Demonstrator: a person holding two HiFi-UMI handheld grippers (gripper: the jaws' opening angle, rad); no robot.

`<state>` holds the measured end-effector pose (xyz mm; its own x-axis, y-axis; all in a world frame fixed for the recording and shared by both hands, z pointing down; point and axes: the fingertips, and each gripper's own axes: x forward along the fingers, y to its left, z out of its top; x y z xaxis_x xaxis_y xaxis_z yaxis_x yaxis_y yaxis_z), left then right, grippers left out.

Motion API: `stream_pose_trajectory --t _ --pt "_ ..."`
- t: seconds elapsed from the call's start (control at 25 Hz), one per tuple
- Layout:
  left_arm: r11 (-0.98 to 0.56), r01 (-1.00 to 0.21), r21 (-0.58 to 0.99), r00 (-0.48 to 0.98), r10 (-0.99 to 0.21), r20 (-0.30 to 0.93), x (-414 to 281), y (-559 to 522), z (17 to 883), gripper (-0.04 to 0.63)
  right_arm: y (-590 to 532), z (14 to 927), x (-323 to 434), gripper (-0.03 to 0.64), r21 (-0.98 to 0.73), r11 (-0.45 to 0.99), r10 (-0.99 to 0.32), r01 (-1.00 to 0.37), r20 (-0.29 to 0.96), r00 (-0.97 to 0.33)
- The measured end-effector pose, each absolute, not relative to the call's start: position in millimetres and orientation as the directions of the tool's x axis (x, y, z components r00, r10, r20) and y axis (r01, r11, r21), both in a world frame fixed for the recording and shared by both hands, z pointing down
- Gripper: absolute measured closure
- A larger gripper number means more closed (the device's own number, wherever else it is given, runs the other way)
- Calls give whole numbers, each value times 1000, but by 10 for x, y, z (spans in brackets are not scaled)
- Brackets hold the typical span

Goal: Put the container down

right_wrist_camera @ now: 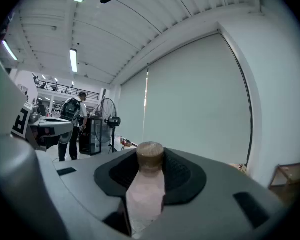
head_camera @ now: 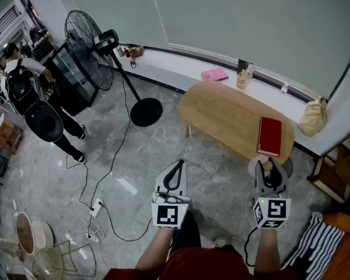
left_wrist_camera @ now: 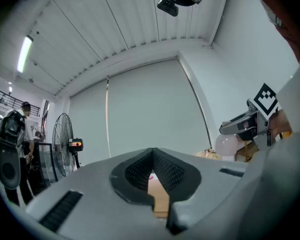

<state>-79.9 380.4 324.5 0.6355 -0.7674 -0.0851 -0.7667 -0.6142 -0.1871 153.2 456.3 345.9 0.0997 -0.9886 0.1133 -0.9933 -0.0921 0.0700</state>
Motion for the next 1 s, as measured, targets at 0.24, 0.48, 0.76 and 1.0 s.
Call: stream_pose_trajectory --t 0.24,0.48,0.76,1.0 --pt "-616 -773 -151 625 -780 -24 -785 4576 3202 591 5357 3317 1535 479 94 -90 -988 -992 117 101" --pt "-612 -774 -162 628 -775 -75 -930 4701 2964 591 5510 3165 1342 479 108 -82 -990 -991 104 93" --pt "-610 -776 -162 625 -777 -72 -1365 4564 2982 591 5357 3148 973 479 95 -89 -989 -991 106 99" --pt "-594 -788 -164 611 -786 -90 -1782 4280 3026 591 5033 3161 553 479 120 -66 -992 -991 103 79"
